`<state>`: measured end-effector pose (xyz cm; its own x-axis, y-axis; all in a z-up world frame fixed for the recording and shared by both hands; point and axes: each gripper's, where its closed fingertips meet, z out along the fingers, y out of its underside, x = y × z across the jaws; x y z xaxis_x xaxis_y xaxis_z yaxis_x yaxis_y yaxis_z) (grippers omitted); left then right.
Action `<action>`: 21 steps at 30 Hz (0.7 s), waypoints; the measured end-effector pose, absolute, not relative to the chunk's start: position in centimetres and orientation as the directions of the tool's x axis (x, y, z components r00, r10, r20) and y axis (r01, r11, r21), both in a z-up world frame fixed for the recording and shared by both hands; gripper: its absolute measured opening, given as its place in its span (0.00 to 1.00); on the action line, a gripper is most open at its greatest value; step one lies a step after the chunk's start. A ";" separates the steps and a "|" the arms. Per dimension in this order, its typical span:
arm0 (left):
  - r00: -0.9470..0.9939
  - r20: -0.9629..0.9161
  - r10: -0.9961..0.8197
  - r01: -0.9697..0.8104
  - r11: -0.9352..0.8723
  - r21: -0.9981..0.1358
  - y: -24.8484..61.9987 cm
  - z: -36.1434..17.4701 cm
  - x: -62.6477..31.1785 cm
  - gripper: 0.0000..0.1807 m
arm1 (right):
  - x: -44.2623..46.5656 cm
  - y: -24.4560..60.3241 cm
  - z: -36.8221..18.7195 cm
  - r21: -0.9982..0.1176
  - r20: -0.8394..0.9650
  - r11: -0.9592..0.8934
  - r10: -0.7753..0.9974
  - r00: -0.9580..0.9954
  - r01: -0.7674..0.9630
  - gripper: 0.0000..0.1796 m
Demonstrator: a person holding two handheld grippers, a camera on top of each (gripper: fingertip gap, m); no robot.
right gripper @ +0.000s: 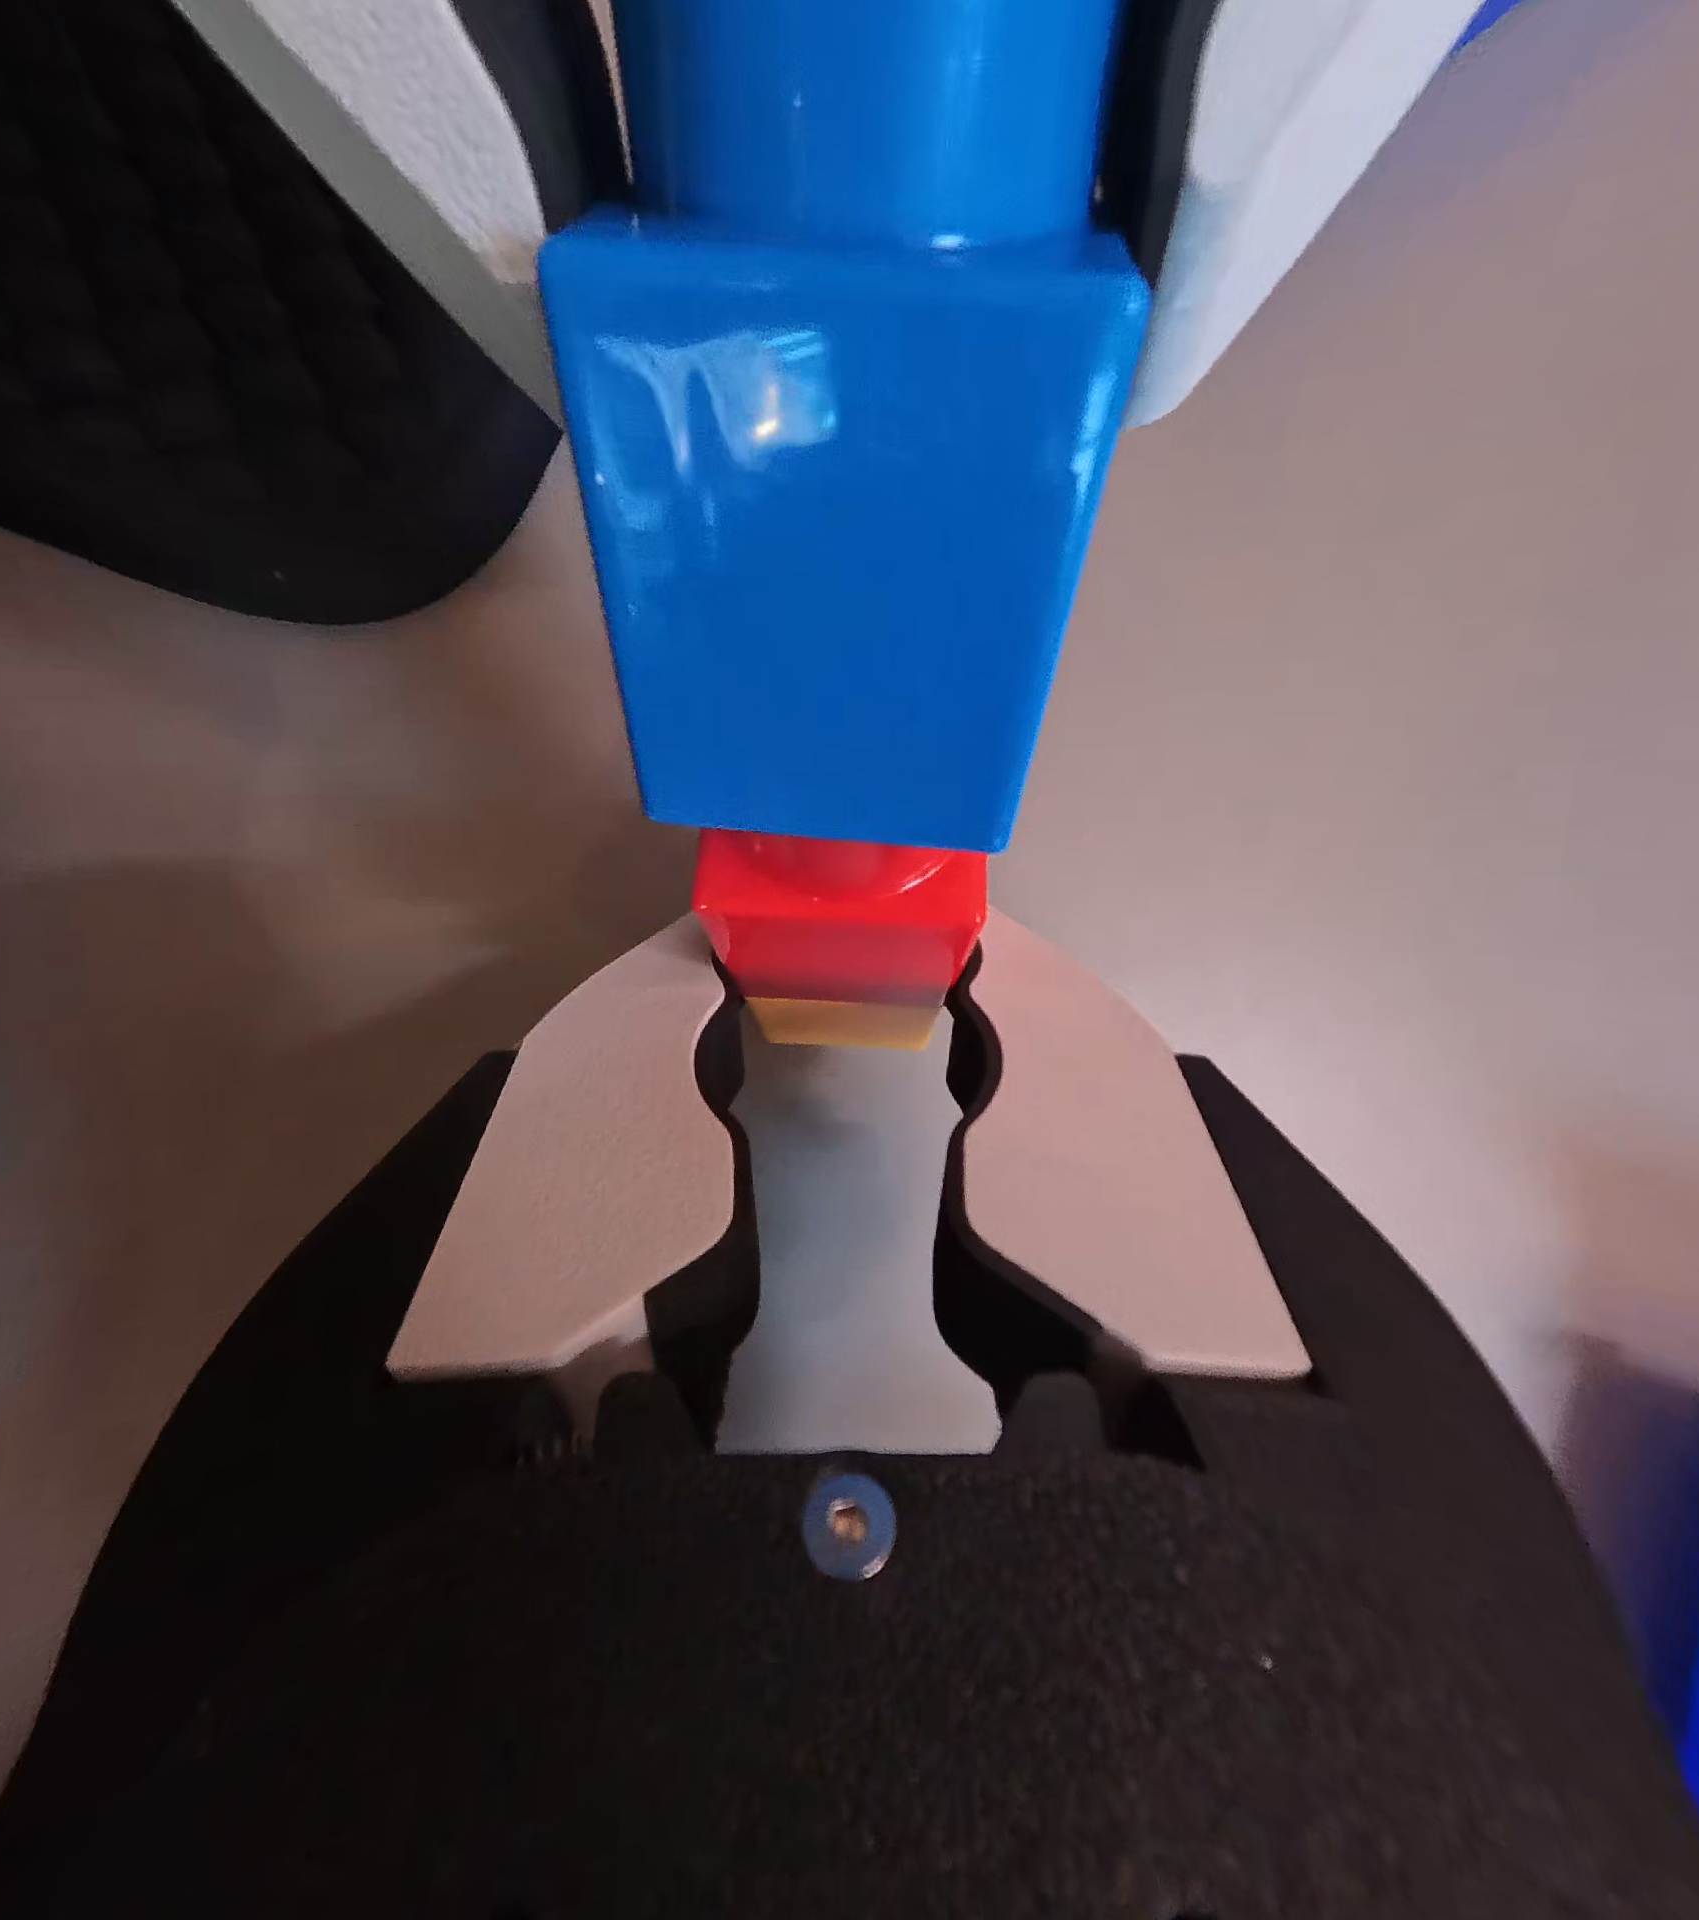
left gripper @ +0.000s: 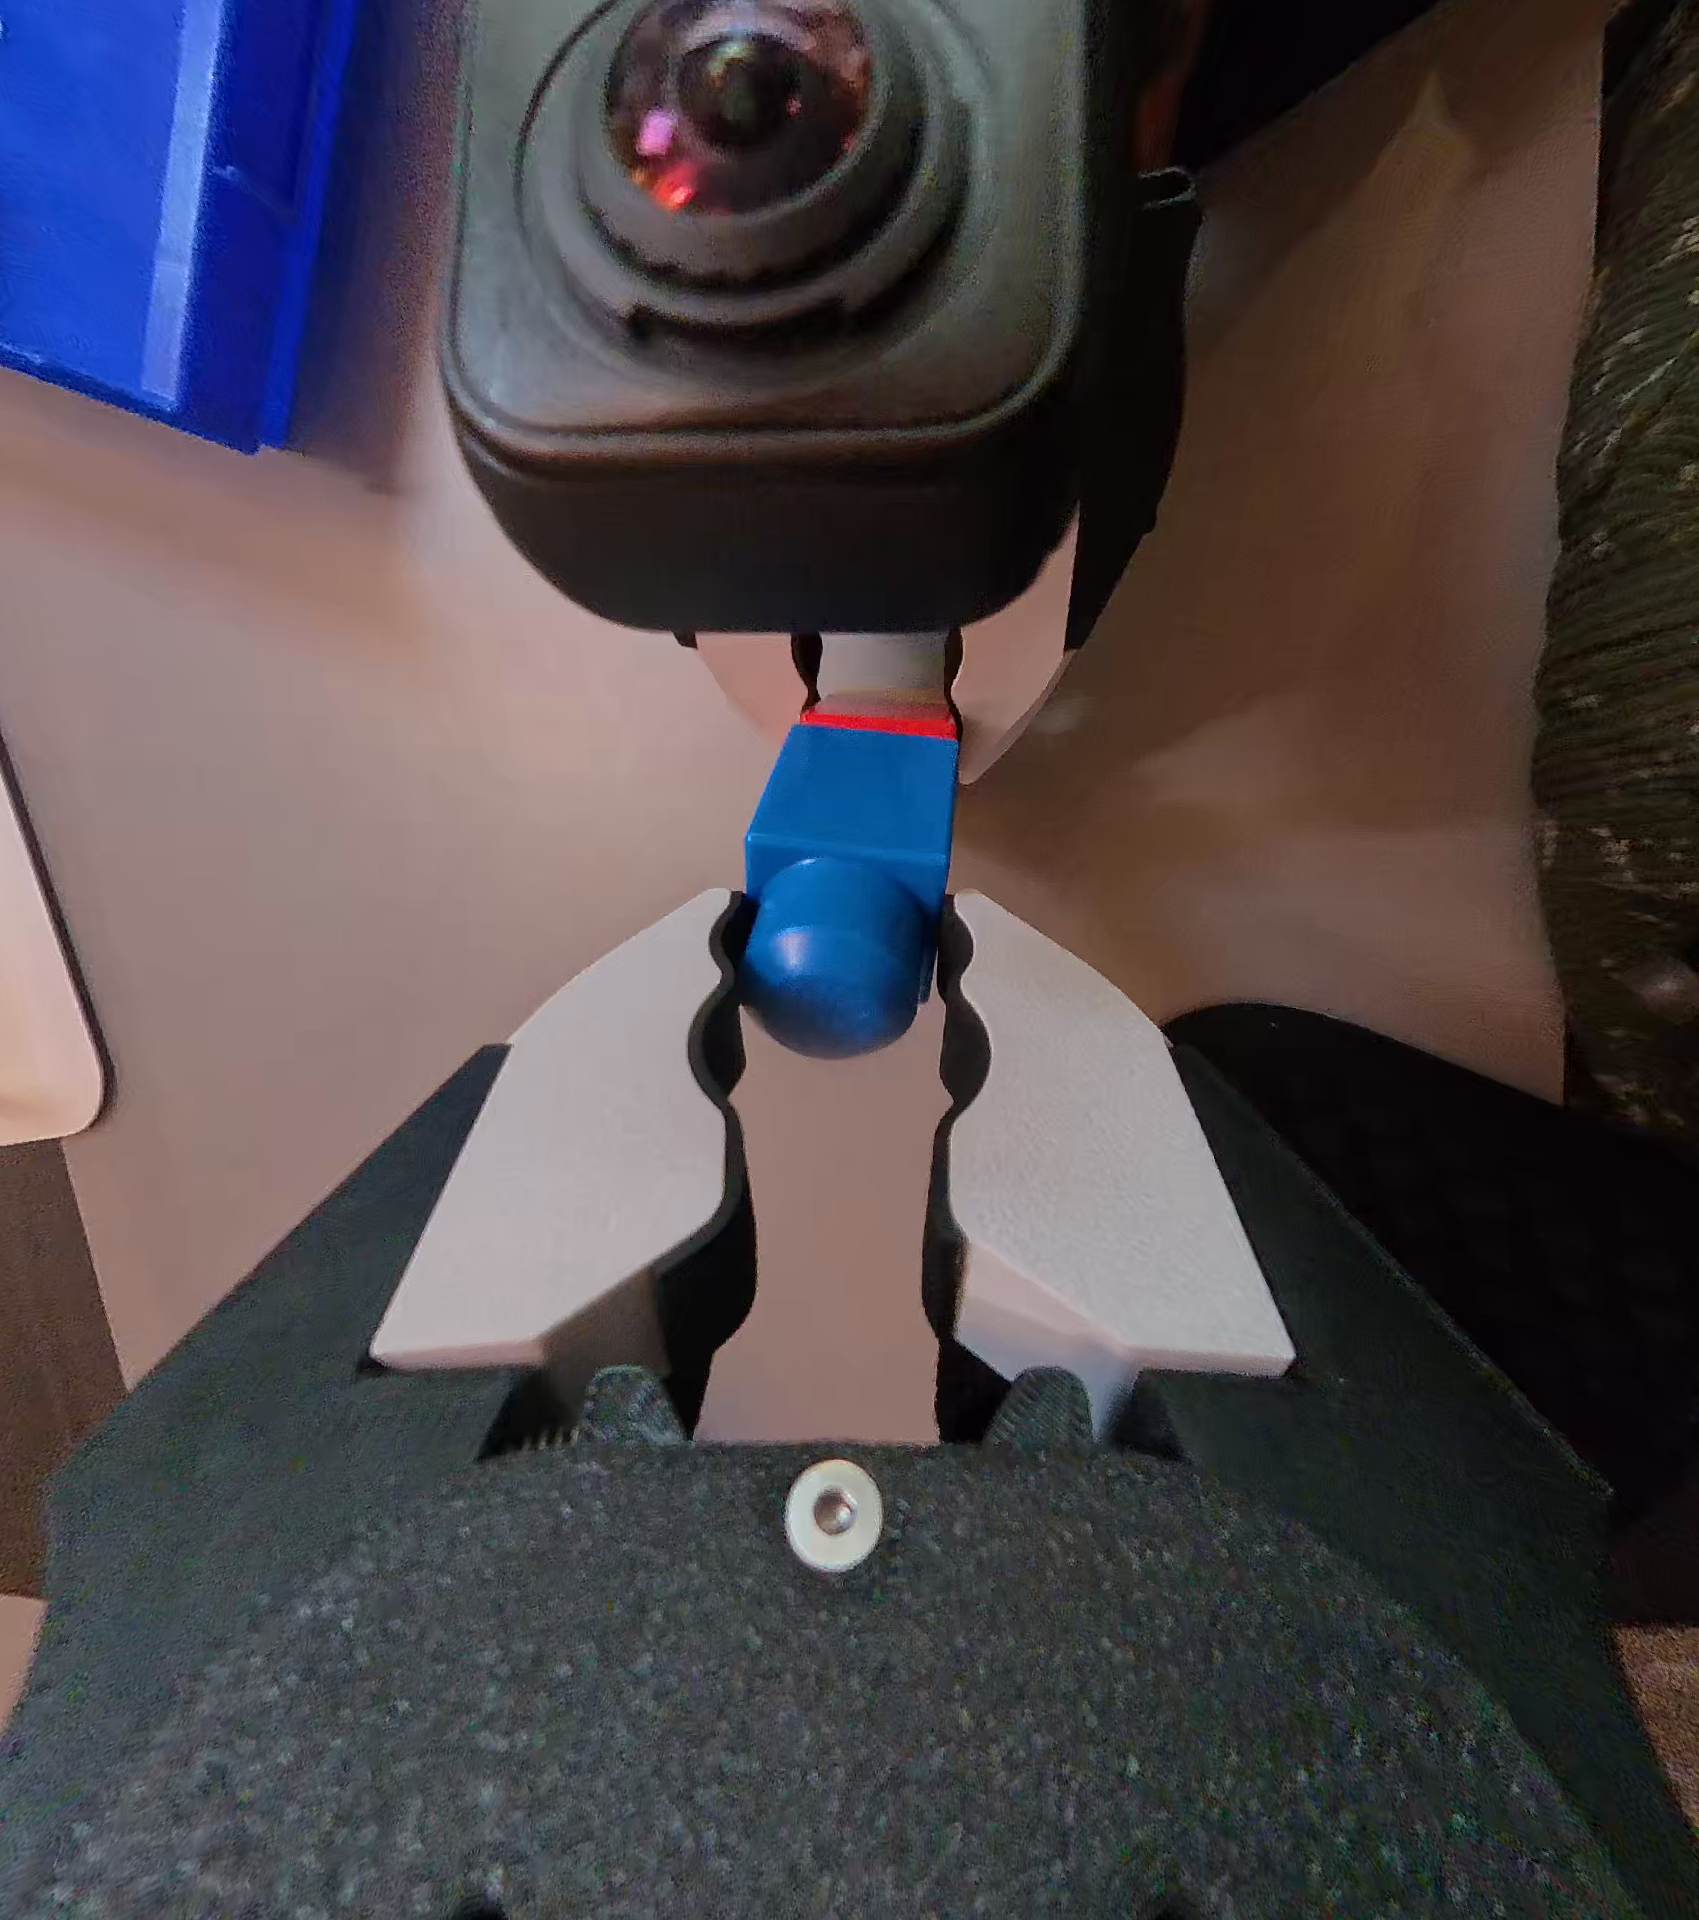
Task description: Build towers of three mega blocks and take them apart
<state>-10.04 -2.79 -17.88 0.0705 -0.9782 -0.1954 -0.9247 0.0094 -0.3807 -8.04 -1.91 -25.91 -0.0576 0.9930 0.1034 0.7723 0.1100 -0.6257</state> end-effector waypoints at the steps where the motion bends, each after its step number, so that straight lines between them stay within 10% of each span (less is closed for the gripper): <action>1: 0.066 -0.190 -0.980 -0.932 0.007 -0.362 -2.8 -18.1 -10.1 0.19 | -8.1 -1.9 -25.8 -0.624 0.115 0.118 0.992 -0.059 0.772 0.20; 11: 0.039 -0.208 -0.977 -0.957 0.024 -0.290 -2.9 -19.3 -10.0 0.19 | -8.0 -2.3 -26.5 -0.605 0.101 0.102 0.994 -0.051 0.790 0.20; 21: 0.153 -0.274 -0.949 -0.821 0.032 -0.570 -2.1 -16.4 -8.3 0.23 | -8.9 -2.1 -24.2 -0.724 0.035 0.039 0.999 -0.020 0.689 0.20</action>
<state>-8.34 -2.11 -16.40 0.1533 -0.9495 -0.2739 -0.8211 0.0318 -0.5699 -8.89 -2.08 -24.19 -0.0203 0.9992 0.0352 0.6889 0.0395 -0.7238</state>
